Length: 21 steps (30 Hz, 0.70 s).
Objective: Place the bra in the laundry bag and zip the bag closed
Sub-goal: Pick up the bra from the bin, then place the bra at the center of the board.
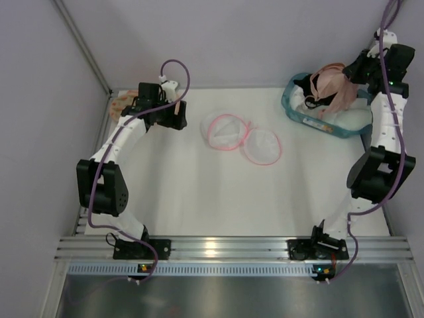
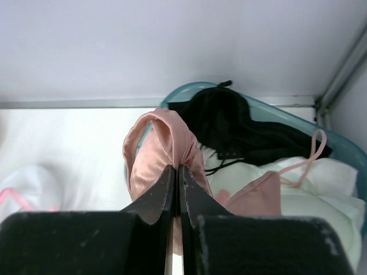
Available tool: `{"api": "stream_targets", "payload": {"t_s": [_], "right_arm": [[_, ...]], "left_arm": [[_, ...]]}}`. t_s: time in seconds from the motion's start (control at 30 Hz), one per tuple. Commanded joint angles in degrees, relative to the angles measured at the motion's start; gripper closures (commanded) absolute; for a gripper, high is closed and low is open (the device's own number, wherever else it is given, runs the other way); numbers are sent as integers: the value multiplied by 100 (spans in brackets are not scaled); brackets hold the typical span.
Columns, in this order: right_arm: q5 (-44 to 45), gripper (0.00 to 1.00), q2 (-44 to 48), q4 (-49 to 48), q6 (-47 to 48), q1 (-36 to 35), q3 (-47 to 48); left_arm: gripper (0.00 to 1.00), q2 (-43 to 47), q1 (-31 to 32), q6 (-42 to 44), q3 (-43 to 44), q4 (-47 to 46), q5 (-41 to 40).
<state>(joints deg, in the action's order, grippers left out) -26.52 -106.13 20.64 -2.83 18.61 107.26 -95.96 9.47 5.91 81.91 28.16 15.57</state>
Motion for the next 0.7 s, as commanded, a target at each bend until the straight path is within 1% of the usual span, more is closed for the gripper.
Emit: {"api": "stream_targets", "payload": {"t_s": [0.0,0.07,0.1,0.17,0.2,0.23,0.3,0.33,0.4,0.43,0.47,0.5,0.53,0.57,0.63,0.67], "right_arm": [[-975,100,740,-192,-200,-42,-258],[-1249,100,1031,-201,-139,-77,-609],[-1476,100,1337,-184,-69,-147,-749],[-1723,100,1655,-105,203,-244,-1206],[-2003,100,1979,-52,230,-340,-1364],[-2136,100,2138,114,622,-393,-1679],[-2452,100,2594,343,941,-586,-1997],[-2532,100,2745,474,1264,-674,-2321],[-2717,100,3166,931,1643,-999,-2630],[-2744,100,3281,1089,2037,-1148,-2901],[-2762,100,3404,1404,2224,-1454,-3035],[-2770,100,3614,1538,2382,-1605,-3166],[-2744,100,3704,1626,2645,-1780,-3446],[-2709,100,3783,1705,2734,-2208,-3588],[-2542,100,3941,1645,2814,-2597,-3965],[-2481,100,3950,1566,2806,-2965,-4089]], "left_arm": [[17,51,-25,-143,290,-109,270],[17,86,-25,-178,282,-109,332],[18,130,-25,-178,282,-109,376],[18,192,-25,-152,264,-109,499],[18,262,-25,-143,238,-109,543],[18,297,-33,-134,212,-118,578],[19,411,-33,-117,142,-144,727],[19,447,-33,-108,106,-179,754],[19,569,-42,-90,-7,-215,877],[19,605,-42,-99,-43,-232,886],[19,649,-51,-90,-70,-232,930],[20,719,-51,-90,-131,-224,956],[20,754,-51,-90,-166,-232,956],[20,807,-51,-90,-201,-232,948],[20,939,-51,-99,-315,-224,921],[20,983,-51,-99,-359,-232,913]]}}
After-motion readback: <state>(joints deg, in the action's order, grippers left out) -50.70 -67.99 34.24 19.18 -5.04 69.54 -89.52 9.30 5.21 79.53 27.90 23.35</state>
